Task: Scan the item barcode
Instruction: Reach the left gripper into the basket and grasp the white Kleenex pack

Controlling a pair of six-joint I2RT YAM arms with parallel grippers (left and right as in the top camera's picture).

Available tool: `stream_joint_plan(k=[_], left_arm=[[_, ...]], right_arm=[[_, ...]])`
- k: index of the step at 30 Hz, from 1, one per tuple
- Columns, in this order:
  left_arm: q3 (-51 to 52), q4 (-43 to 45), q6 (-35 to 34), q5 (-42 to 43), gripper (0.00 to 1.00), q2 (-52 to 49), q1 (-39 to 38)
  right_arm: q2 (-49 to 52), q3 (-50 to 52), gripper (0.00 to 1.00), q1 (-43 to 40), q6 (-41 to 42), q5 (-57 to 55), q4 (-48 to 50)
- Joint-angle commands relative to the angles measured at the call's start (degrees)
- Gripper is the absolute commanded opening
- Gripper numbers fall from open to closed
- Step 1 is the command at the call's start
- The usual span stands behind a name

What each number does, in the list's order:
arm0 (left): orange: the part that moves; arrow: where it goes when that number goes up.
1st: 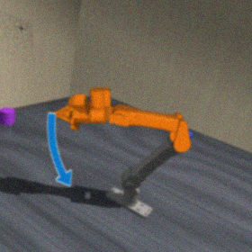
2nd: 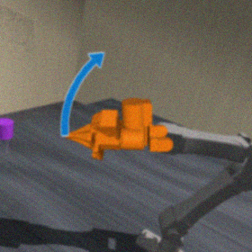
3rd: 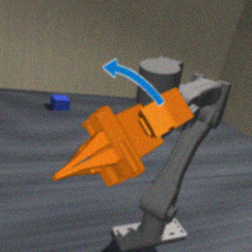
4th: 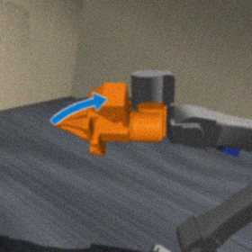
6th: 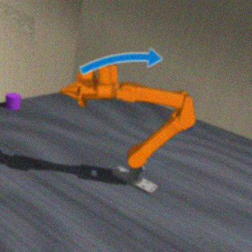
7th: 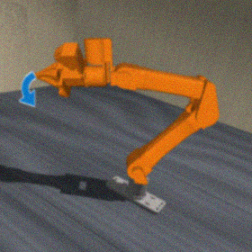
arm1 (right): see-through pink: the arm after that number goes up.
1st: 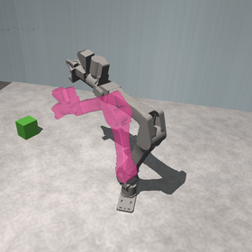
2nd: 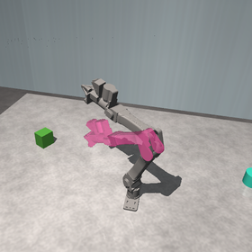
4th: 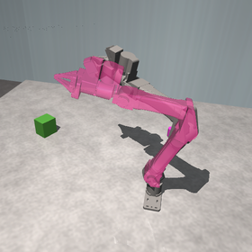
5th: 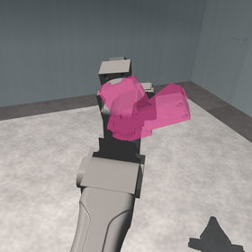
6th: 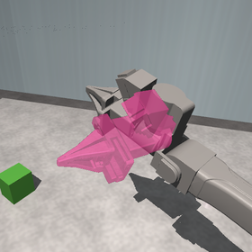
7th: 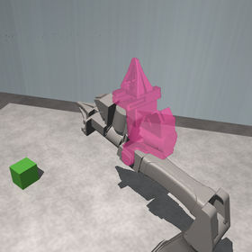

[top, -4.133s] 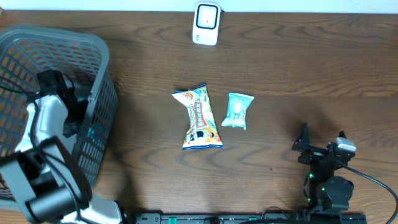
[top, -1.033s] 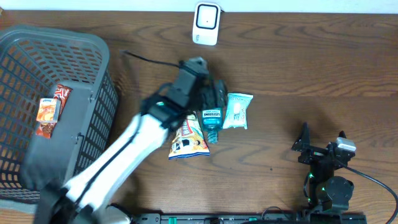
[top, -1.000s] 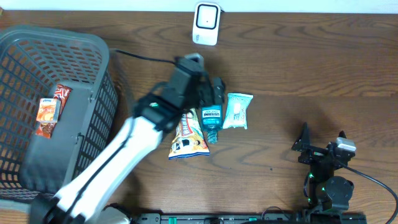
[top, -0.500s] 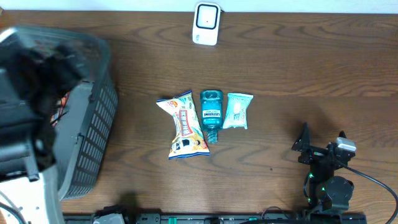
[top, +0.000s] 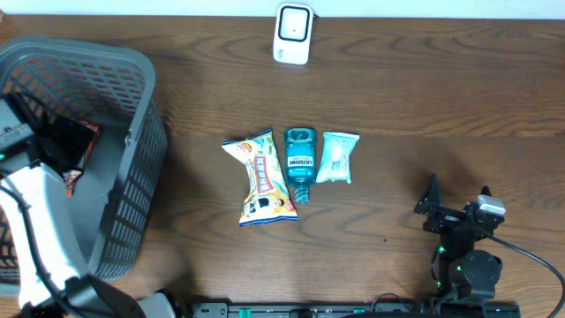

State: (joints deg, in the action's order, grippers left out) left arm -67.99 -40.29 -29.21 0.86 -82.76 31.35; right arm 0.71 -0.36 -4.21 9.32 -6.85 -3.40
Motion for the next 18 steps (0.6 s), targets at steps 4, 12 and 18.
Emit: stream_joint_plan(k=[4, 12, 18], left_arm=[[7.78, 12.63, -3.93, -8.68, 0.96, -5.46, 0.09], [7.78, 22.64, -7.74, -9.81, 0.97, -15.13, 0.09], [7.78, 26.21, -11.63, -10.38, 0.97, -20.74, 0.07]], right_arm=[[-0.2, 0.04, 0.99, 0.02, -0.83, 0.13, -0.22], [-0.2, 0.04, 0.99, 0.02, -0.83, 0.13, -0.22], [-0.2, 0.04, 0.99, 0.02, -0.83, 0.13, -0.22]])
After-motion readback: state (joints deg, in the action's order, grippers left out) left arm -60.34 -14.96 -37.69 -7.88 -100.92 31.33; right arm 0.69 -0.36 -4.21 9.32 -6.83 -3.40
